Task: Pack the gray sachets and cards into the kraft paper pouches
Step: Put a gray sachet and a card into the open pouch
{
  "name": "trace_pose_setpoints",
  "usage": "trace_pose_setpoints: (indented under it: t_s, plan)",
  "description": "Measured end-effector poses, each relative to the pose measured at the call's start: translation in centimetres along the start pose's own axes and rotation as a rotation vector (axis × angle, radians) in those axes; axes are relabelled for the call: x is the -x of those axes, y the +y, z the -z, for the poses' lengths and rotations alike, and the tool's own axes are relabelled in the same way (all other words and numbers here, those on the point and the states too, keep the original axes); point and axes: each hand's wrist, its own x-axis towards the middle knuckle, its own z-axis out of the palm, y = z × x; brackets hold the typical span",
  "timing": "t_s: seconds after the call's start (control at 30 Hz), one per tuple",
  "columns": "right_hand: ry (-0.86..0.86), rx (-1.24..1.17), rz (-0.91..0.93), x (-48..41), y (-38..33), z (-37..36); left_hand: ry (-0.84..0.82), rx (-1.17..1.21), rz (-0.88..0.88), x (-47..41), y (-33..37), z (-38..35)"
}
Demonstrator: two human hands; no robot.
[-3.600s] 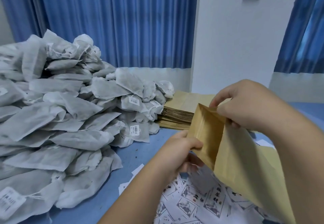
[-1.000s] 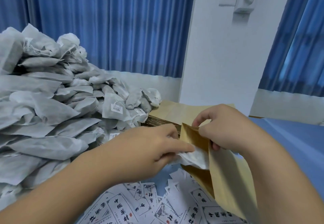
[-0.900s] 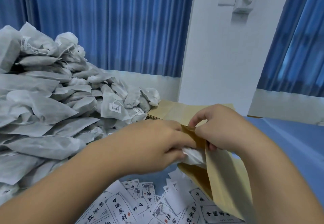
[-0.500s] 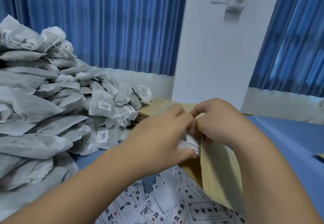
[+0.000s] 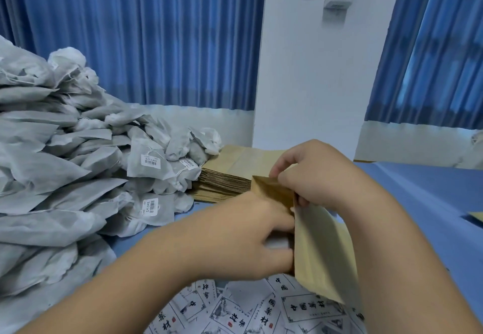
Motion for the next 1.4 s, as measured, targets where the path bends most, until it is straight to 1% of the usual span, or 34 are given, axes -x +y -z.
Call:
trace_pose_setpoints:
  t_s: [0.07,0.13,0.3,0.37,0.43,0.53,0.63,0.7,0.83,0.87,0.9,0.93,0.97,1.0,1.03,1.07,1.1,1.17,1.23,1.3,1.4]
  plan:
    - [0.000,0.001,-0.008,0.1,0.0,0.2,0.042,-0.038,0.006,0.4,-0.4,1.2]
    - [-0.001,0.004,-0.016,0.2,0.0,0.4,0.032,-0.068,0.083,0.9,-0.9,2.8]
    - [0.007,0.000,-0.034,0.2,0.1,0.3,-0.217,-0.207,0.395,2.5,-1.6,4.5]
    - [0.009,0.002,-0.039,0.1,0.2,0.4,-0.254,-0.272,0.481,2.5,-1.8,3.9]
    - [0.016,0.004,-0.039,0.1,0.3,0.4,-0.257,-0.284,0.526,2.1,-2.2,3.3]
    - [0.023,0.012,-0.030,0.1,0.3,0.2,-0.181,-0.182,0.475,1.2,-2.7,2.4]
    - [0.018,0.031,-0.024,0.0,0.1,-0.2,0.027,-0.030,0.355,0.1,-2.6,1.0]
    - [0.010,0.027,-0.019,-0.1,0.0,-0.4,0.119,0.090,0.311,-0.5,-2.3,-0.3]
    - [-0.009,0.017,-0.021,-0.2,0.1,-0.5,0.138,0.471,0.333,-0.5,-2.8,-0.6]
    - [-0.008,0.015,-0.019,-0.2,0.1,-0.4,0.195,0.515,0.366,-0.5,-3.6,0.0]
    - [-0.006,0.013,-0.019,-0.2,0.2,-0.3,0.302,0.512,0.415,-0.4,-4.6,0.7]
    - [-0.006,0.009,-0.020,-0.2,0.3,-0.3,0.445,0.435,0.485,-0.2,-6.0,1.4]
    - [-0.007,0.006,-0.025,-0.2,0.4,-0.2,0.580,0.256,0.579,0.0,-7.6,2.3]
    - [-0.009,0.002,-0.029,-0.2,0.4,-0.1,0.669,-0.005,0.686,0.3,-9.3,3.1]
    - [-0.014,0.000,-0.031,-0.2,0.5,-0.1,0.684,-0.270,0.799,0.7,-11.0,3.6]
    - [-0.018,-0.002,-0.029,-0.1,0.5,-0.2,0.635,-0.446,0.903,0.9,-12.6,3.9]
    - [-0.021,-0.004,-0.028,-0.1,0.5,-0.2,0.561,-0.520,0.998,1.0,-14.0,4.1]
    - [-0.027,-0.015,-0.025,-0.2,0.6,-0.2,0.430,-0.502,1.136,1.0,-16.0,3.9]
    - [-0.028,-0.025,-0.023,-0.3,0.6,-0.1,0.368,-0.455,1.202,1.1,-17.6,3.9]
    - [-0.025,-0.027,-0.020,-0.4,0.7,-0.1,0.419,-0.391,1.180,1.5,-18.7,4.1]
    - [-0.025,-0.023,-0.018,-0.5,0.9,-0.1,0.597,-0.330,1.073,2.0,-19.5,4.7]
